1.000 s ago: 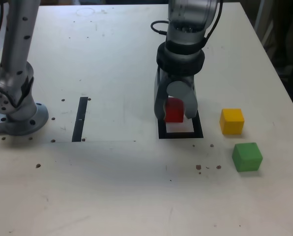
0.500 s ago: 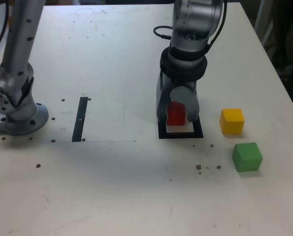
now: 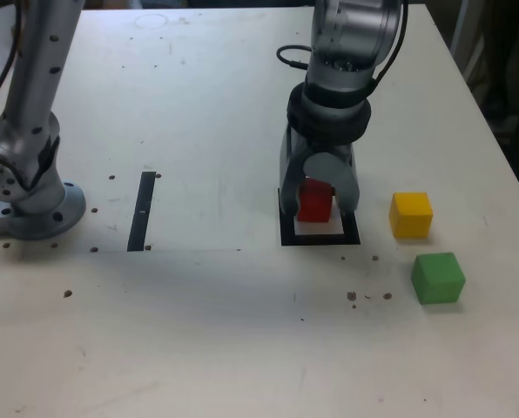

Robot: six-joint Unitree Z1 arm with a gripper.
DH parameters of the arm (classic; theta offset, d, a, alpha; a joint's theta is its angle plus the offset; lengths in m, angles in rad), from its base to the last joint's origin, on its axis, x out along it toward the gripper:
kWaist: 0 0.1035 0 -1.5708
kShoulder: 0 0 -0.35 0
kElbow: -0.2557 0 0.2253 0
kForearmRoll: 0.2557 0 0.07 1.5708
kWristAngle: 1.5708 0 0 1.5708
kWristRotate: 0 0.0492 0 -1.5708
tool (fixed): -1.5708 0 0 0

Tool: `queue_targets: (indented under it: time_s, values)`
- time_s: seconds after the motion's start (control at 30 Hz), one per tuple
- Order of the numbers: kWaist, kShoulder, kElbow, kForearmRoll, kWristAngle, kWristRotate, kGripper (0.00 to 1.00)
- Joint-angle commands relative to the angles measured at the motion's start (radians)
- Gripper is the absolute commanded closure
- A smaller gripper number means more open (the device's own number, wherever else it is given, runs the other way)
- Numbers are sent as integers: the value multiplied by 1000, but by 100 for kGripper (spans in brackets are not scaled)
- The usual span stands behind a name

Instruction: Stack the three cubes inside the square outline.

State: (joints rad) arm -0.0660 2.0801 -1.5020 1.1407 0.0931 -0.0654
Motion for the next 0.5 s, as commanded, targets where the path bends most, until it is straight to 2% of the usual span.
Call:
queue_targets:
  time_s: [0.0,0.23,0.47]
  values:
    - [-1,-6,-13,30,7,-11,0]
    - [-19,-5,-121,146,18,-39,0]
    - [-66,68,-382,293,16,-38,0]
